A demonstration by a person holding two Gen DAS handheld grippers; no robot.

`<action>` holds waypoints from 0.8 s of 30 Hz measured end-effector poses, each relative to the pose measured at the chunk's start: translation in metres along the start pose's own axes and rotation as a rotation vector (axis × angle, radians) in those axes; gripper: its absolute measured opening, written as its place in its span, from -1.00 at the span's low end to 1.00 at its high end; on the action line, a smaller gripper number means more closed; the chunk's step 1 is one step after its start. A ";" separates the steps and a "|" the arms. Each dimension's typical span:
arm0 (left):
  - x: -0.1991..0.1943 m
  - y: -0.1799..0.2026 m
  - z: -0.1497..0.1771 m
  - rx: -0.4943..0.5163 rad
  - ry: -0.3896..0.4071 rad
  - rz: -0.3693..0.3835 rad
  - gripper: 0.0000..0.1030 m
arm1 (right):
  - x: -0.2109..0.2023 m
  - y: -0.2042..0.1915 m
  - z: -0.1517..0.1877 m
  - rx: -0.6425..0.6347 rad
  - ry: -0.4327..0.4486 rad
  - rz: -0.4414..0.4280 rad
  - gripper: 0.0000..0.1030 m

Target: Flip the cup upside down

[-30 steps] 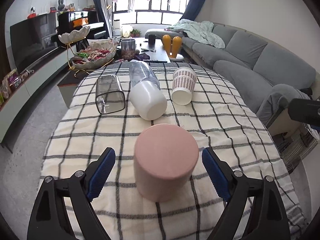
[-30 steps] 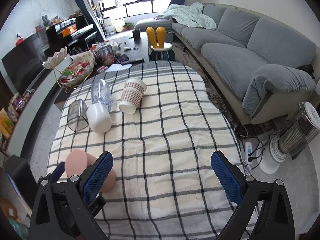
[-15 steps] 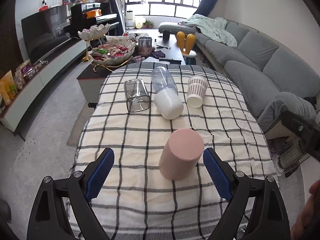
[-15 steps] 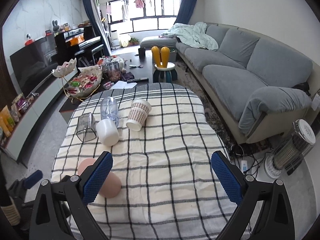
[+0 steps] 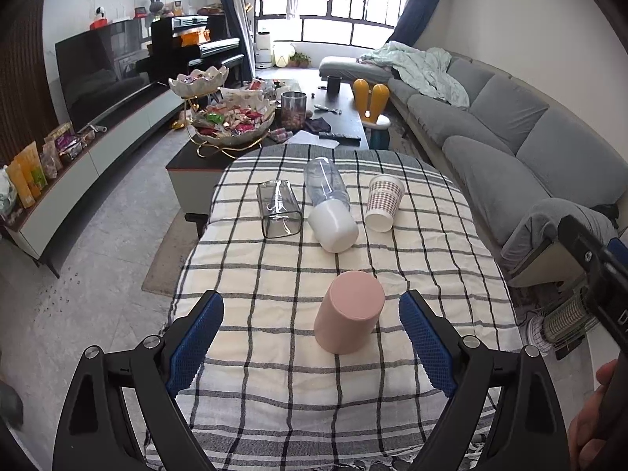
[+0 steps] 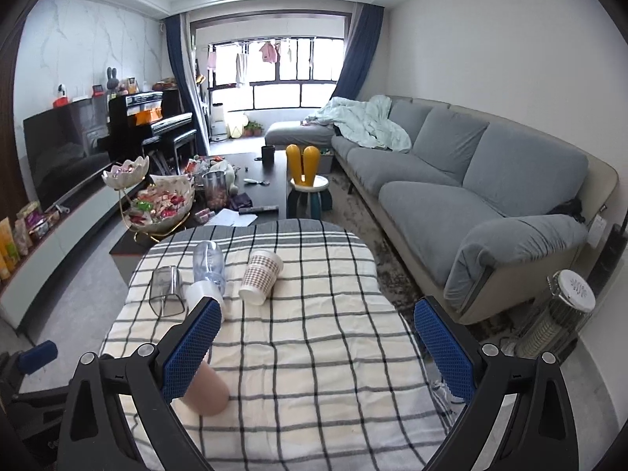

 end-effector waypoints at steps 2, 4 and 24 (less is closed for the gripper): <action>-0.003 -0.001 -0.001 0.002 0.007 -0.008 0.79 | -0.001 -0.001 0.001 0.000 -0.003 -0.003 0.93; -0.004 -0.001 -0.001 0.002 0.012 -0.012 0.79 | 0.000 -0.001 0.002 0.001 -0.007 -0.007 0.93; -0.017 -0.008 -0.010 0.000 0.068 -0.049 0.82 | -0.001 -0.006 0.003 -0.002 -0.006 -0.023 0.93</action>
Point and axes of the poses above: each gripper's, at about its wrist camera, not at the fingertips, and x roughly the way its jaws point, y to its right, z to its underside, the point moved 8 cm from there along x, roughly the way its jaws point, and after that the axes turned 3 degrees about -z, right-handed, at the moved point
